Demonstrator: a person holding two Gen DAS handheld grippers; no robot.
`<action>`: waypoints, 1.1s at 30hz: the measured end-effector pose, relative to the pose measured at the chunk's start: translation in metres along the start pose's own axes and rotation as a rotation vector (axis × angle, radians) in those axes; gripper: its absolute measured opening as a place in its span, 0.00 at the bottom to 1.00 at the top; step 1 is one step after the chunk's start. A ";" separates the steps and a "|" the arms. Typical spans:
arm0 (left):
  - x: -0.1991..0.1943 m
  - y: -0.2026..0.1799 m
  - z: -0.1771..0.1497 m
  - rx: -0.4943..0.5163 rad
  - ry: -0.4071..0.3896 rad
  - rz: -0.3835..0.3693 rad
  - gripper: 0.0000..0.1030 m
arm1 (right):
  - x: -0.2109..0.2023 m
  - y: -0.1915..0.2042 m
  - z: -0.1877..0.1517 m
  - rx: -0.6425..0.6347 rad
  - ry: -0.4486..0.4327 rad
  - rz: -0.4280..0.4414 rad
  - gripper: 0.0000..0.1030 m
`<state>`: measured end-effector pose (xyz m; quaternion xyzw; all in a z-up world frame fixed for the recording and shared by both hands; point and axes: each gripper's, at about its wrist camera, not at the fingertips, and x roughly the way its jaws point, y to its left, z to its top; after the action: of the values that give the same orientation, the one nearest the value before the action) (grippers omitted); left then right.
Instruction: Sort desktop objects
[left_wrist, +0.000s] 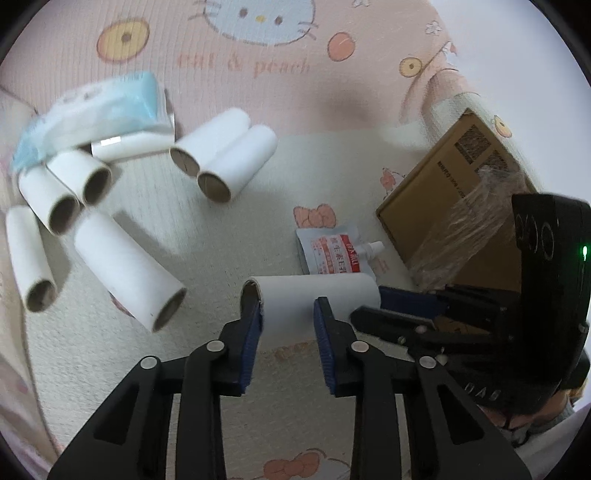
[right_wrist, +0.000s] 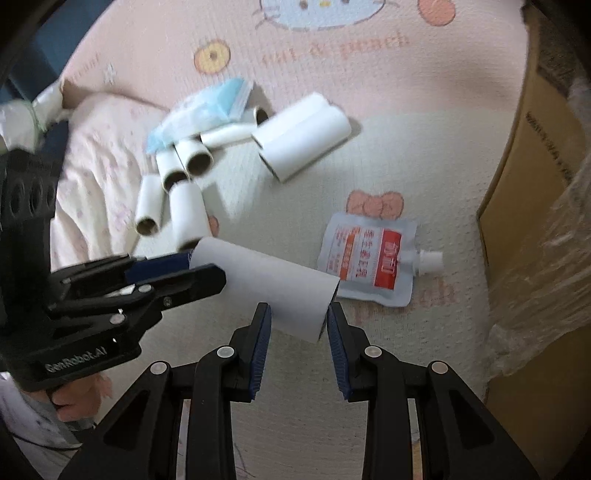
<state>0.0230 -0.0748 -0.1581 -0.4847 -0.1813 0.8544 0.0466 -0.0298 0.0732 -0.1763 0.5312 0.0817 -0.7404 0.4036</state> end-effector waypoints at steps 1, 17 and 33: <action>-0.006 -0.002 0.001 0.007 -0.016 0.005 0.30 | -0.004 0.000 0.001 0.004 -0.013 0.012 0.27; -0.065 -0.037 0.041 0.098 -0.108 0.023 0.30 | -0.069 0.026 0.021 -0.131 -0.141 -0.021 0.27; -0.116 -0.124 0.097 0.361 -0.216 0.056 0.30 | -0.156 0.006 0.043 -0.048 -0.316 -0.037 0.27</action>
<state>-0.0100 -0.0146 0.0249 -0.3788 -0.0157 0.9210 0.0890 -0.0391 0.1253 -0.0228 0.3966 0.0444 -0.8199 0.4104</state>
